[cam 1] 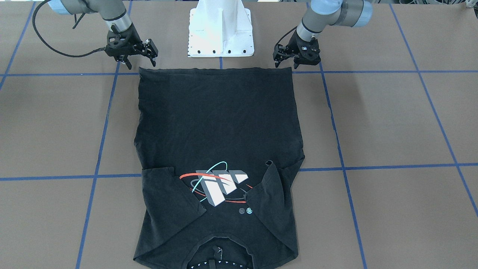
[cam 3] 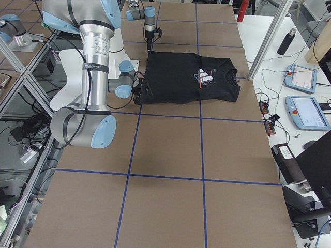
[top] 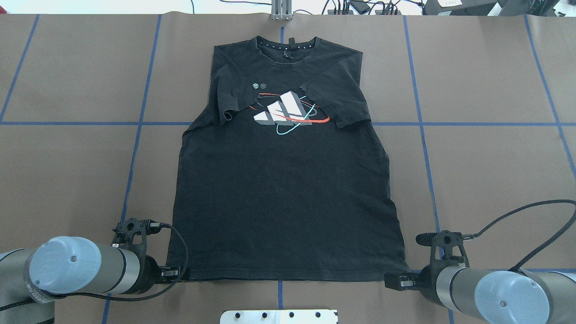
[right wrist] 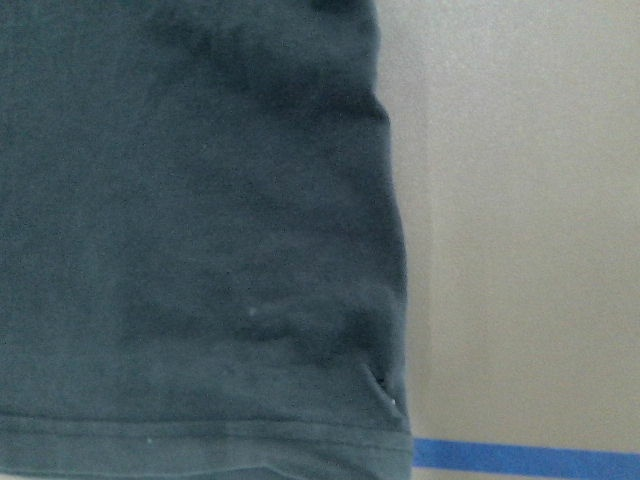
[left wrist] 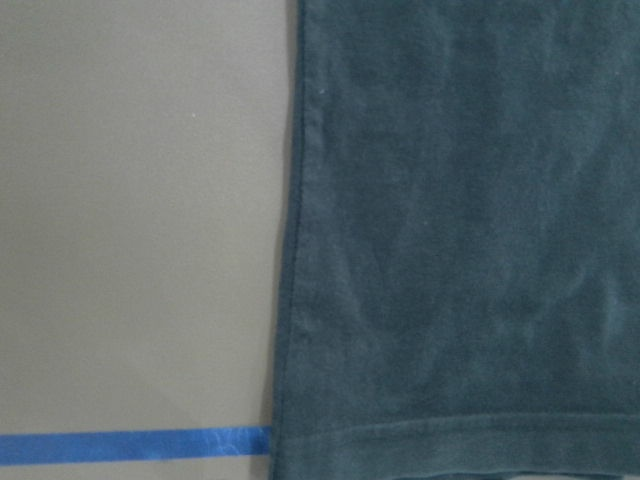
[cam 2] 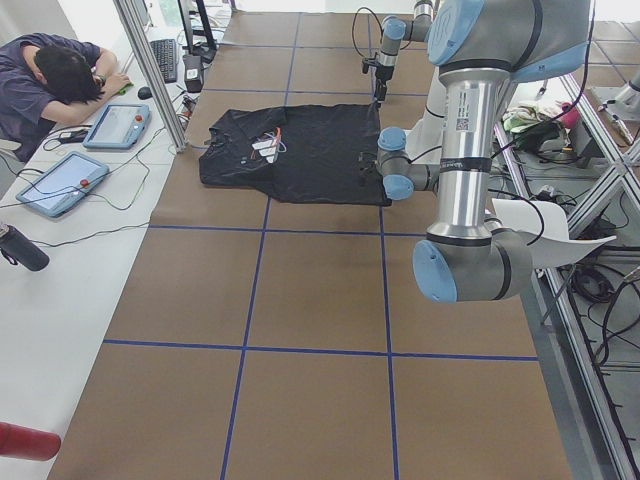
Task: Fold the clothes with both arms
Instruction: 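Grasp both hem corners with the left and right grippers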
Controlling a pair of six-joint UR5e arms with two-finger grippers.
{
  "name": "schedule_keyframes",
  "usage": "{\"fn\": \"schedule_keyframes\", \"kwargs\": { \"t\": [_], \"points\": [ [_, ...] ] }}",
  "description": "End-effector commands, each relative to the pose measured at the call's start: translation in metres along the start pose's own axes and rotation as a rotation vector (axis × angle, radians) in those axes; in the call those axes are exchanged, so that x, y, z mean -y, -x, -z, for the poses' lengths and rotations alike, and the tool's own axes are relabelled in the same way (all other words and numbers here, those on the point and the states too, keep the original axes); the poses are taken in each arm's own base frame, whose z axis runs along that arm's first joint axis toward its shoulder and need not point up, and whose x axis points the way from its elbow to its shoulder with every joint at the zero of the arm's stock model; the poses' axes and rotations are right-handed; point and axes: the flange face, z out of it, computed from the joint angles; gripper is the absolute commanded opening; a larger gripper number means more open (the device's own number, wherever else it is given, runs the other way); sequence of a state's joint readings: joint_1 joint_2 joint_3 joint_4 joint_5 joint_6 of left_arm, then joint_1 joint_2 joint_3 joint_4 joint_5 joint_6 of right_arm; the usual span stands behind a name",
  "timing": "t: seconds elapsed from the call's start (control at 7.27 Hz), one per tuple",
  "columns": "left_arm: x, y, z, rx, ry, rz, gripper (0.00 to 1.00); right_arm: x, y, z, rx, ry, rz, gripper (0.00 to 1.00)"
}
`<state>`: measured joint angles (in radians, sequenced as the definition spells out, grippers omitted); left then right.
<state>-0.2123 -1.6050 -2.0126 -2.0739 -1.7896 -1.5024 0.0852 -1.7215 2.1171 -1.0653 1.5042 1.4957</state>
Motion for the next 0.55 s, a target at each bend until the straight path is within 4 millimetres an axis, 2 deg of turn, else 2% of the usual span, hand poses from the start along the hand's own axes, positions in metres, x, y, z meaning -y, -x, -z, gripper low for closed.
{"fn": "schedule_keyframes", "kwargs": {
  "t": [0.0,0.41],
  "points": [
    [-0.0009,-0.0016,-0.0013,-0.001,0.004,0.000,0.52,0.0002,-0.0018,0.0004,-0.002,0.000,0.000,1.00],
    [-0.0003,0.0027,-0.0018,0.006,0.003,-0.001,0.52,-0.0004,-0.0004,0.0011,0.001,0.001,-0.001,1.00]
  ]
}}
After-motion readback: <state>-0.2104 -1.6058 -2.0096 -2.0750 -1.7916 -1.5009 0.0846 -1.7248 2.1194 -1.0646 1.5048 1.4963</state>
